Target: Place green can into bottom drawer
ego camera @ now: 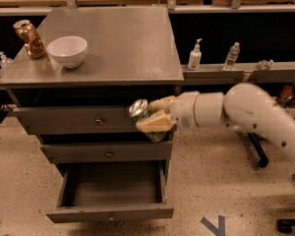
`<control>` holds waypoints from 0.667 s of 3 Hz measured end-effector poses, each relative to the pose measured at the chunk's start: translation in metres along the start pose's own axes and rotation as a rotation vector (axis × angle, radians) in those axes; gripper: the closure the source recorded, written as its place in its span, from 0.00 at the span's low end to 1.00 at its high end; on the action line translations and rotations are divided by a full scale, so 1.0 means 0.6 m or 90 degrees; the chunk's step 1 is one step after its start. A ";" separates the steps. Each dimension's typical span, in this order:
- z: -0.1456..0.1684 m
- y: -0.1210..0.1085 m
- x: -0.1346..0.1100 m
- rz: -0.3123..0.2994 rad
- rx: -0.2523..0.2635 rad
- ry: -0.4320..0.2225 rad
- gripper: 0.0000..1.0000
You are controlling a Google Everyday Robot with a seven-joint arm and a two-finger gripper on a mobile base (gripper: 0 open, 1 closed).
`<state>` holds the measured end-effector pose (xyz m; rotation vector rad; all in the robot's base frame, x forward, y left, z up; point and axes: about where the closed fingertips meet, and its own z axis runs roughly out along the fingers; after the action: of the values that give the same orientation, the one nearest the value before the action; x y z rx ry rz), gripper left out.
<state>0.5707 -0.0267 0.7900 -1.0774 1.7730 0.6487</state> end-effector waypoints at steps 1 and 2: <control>0.087 0.034 0.092 0.031 -0.009 -0.018 1.00; 0.096 0.029 0.099 0.039 0.002 -0.027 1.00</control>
Offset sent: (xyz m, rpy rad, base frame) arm -0.0048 0.0266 -0.0657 0.0435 0.0273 -0.0059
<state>0.5697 0.0039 0.7113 -1.0037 1.7755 0.7013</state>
